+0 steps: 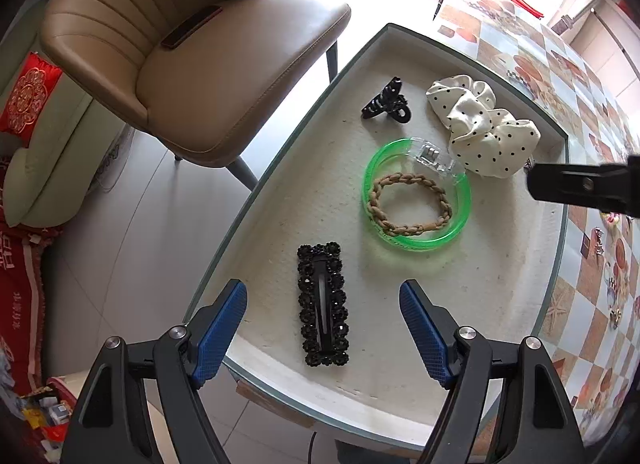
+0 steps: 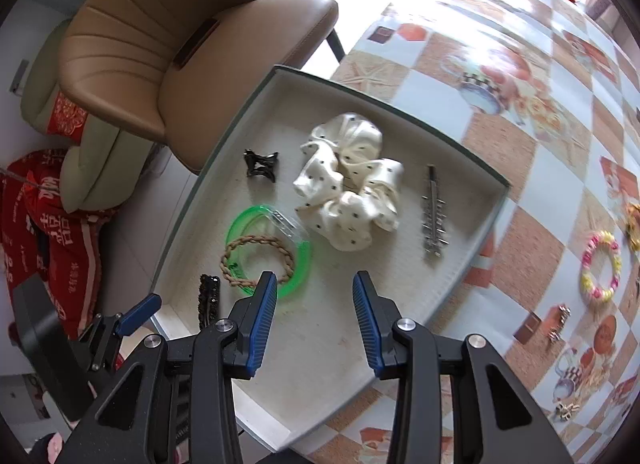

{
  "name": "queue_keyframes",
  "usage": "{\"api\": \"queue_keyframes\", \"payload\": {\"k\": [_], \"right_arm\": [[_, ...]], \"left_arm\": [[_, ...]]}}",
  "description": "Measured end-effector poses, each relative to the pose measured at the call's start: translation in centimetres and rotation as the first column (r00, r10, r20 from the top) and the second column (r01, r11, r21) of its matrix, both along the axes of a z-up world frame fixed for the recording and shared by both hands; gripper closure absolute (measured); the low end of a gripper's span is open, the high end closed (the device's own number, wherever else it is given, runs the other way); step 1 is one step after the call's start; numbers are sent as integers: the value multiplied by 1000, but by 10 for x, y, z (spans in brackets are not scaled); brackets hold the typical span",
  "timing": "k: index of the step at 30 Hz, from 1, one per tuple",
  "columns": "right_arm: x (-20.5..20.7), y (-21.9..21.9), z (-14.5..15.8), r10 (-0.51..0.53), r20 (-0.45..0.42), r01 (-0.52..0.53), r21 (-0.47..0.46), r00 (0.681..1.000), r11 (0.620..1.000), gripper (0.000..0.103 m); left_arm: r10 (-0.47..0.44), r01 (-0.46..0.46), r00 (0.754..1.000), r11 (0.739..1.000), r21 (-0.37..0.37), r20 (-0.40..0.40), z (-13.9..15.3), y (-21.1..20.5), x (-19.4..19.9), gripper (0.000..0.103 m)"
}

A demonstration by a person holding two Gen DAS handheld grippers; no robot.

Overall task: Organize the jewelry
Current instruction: 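Carry the beaded clip and braided bracelet into the grey tray and open both tools, then move both tools back over the jewelry on the table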

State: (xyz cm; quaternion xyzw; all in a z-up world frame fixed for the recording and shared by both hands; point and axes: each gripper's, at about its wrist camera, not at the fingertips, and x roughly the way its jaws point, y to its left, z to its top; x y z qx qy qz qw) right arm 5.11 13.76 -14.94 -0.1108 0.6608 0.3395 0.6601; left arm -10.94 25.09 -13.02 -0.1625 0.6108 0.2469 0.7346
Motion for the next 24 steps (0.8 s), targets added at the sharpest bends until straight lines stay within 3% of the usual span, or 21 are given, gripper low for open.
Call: {"api": "queue_keyframes", "payload": {"k": [7,10,12,15,24], "right_arm": [[10,-35,13,-65,2,65,14,998,998,42],[16,-55,17,-105,0,105,18,994,994,41],[20,-68,19,-135,-1,135,16,991,991,39],[26,-92,22,-186,2,186,23,983,982,27],[40,-166,23,-329,1,329,14,944,944,23]], "left_arm": [[-52,52,999,999,9,-4,12,-17,12,22],[-82,82,997,996,17,-3,18,-25,21,20],[-107,107,994,994,27,-3,22,-33,29,0],[-153,153,988,987,43,10,32,-45,40,0],[-284,283,958,958,50,34,51,-93,84,0]]}}
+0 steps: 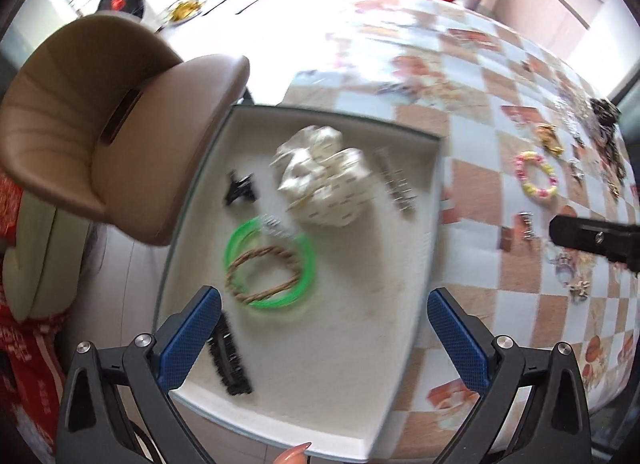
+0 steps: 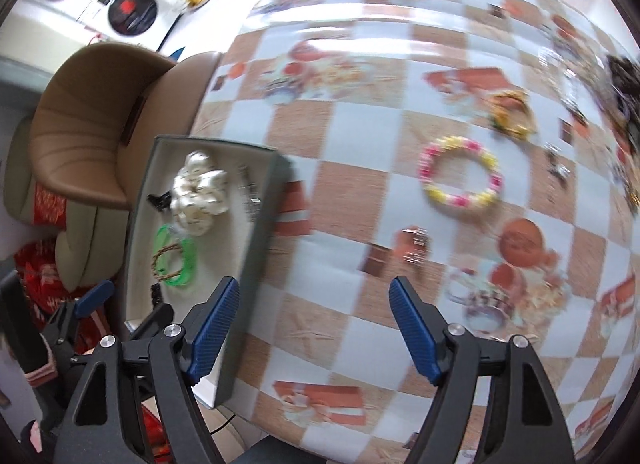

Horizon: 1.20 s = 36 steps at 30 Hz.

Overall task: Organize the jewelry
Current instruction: 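Move both tools back over the jewelry on the table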

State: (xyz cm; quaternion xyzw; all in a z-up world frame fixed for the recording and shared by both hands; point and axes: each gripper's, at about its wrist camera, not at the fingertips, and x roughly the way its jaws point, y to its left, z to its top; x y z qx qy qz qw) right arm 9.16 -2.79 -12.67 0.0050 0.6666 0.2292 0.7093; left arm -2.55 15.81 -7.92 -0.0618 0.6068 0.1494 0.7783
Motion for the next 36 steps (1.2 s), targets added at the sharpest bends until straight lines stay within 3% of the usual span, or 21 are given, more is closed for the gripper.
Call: {"api": "queue_keyframes", "payload": {"k": [11,18,27,35,36], "right_arm": [[12,-93,-6,-166,-3,165,-40,986,985,23],[23,-139,-10,-237,15,238,-75,971,968,23],[48,-166,-19,-262,35,265,-100,964,959,23],[79,-160,-36,-225,60,231,-133,973,964,23],[82,-159,-38,-218,65,226,-137,974,965,23]], "left_arm": [[-152,152,988,988,-6,30,10,-67,43,0],[-221,222,975,974,-47,22,1,-100,74,0],[-248,247,969,966,-73,0,-22,-125,117,0],[-244,241,969,965,-99,-23,-49,-134,150,0],[-245,241,969,965,-98,-27,-53,-135,153,4]]}}
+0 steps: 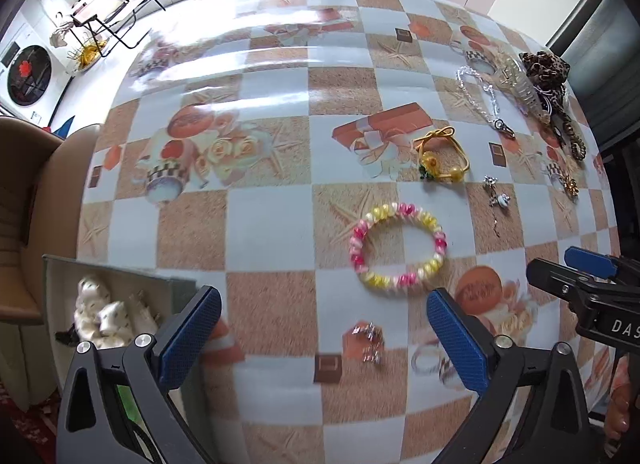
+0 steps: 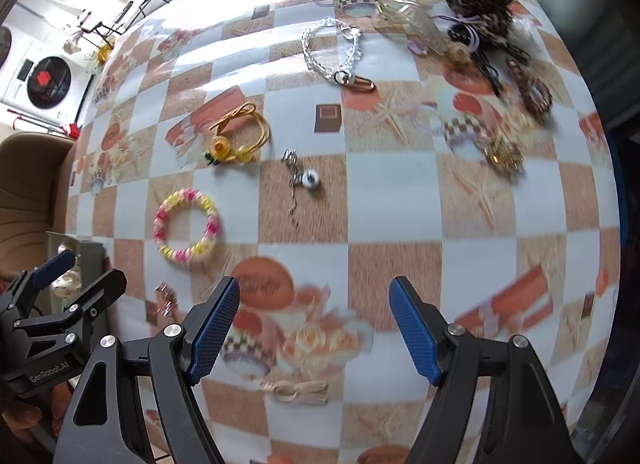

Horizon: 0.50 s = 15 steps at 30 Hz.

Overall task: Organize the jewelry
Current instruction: 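Move both tools back over the jewelry on the table, then grasp the pink-yellow beaded bracelet with the left tool while the right tool grasps the silver charm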

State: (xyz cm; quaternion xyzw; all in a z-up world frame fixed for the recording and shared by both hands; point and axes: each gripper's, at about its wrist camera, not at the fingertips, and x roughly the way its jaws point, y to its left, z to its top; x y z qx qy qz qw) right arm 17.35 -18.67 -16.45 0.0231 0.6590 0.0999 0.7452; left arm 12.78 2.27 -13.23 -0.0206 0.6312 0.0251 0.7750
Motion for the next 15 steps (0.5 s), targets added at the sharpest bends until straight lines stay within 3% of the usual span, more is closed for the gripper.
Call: {"api": "queue_keyframes", "payload": {"k": [5,8,13,15], "right_arm": [[17,8,-12,31,17,-30,-28,999,999,23],[26,11,-18,47,25,-46,-41,999,998,23],[37,17,-27,73,42,-71,-60,996,996,23],[40,20,-30,87,51,-83,-63,995,995,25]], "left_arm": [[-1,1,1000,1000,1,-29,-20,-3,13,6],[-9,9,999,1000,0,-43,-29,-6,18,15],[-8,8,998,1000,-4,-58,-43,-9,25,15],[-13,13,998,1000,0,-63,-47,-11,26,25]]}}
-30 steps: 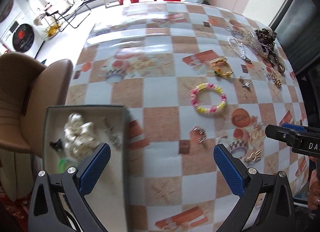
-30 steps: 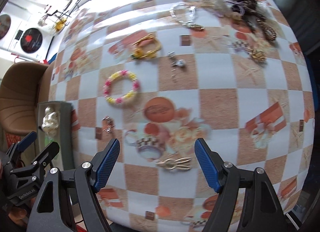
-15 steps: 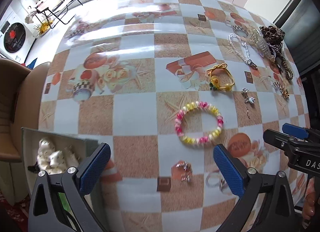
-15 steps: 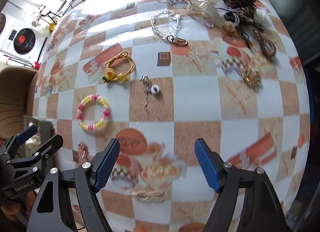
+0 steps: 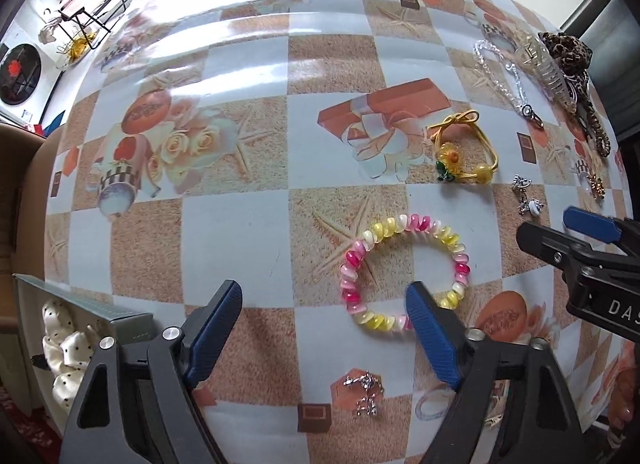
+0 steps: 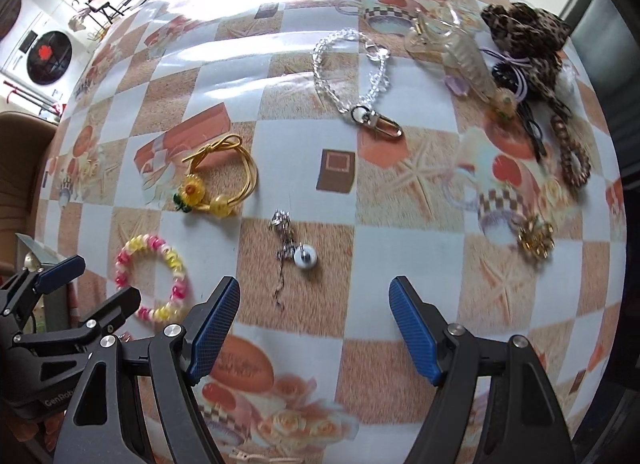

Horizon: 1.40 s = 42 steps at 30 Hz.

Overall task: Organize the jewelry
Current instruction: 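Grasp the pink-yellow beaded bracelet with the left tool while the right tool grasps the silver charm, then carry the beaded bracelet and silver charm over the grey tray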

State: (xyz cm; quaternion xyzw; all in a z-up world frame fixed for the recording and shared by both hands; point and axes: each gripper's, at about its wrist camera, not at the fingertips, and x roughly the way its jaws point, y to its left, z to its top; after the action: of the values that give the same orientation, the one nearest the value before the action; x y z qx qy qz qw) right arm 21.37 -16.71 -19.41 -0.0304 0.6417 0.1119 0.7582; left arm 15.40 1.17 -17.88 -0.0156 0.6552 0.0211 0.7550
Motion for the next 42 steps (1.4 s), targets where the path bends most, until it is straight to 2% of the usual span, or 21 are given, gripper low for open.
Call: {"api": "queue_keyframes", "payload": {"k": [5,8,11,12,15,16,18,30,42], "right_arm": [[4,11,-3,40,38,-38,-43,998,998,32],[5,20,-4,68,62,-62,-90,996,994,37],[2,24,-4,91,77,-83,-100,993,992,45],[1,27,-3,101,80,-92,-104,992,990,51],[1,31,-1,105,79,-97,-99,991,990,80],[1,34,-2,98,75,-90,-96,992,991,87],[3,34,-1,84,69,-77,-87,994,993,91],[1,-3,23,-33,29,31,67,999,997,91],[-41,-16,65,-87,47,82,104,995,991,91]], "left_arm": [[-18,18,1000,1000,7,7,-4,-4,-1,27],[-29,29,999,1000,4,17,-1,-11,-1,37],[-67,67,997,998,3,28,4,-24,-1,58],[-77,77,997,997,1,31,4,-27,-1,68],[-79,80,996,997,-17,27,5,-31,1,90],[-71,71,997,997,-33,25,6,-31,1,90],[-60,61,998,997,-55,25,8,-28,1,90],[-49,58,995,992,-108,83,39,-11,-13,90],[-70,86,989,989,-121,127,84,-3,-39,90]]}}
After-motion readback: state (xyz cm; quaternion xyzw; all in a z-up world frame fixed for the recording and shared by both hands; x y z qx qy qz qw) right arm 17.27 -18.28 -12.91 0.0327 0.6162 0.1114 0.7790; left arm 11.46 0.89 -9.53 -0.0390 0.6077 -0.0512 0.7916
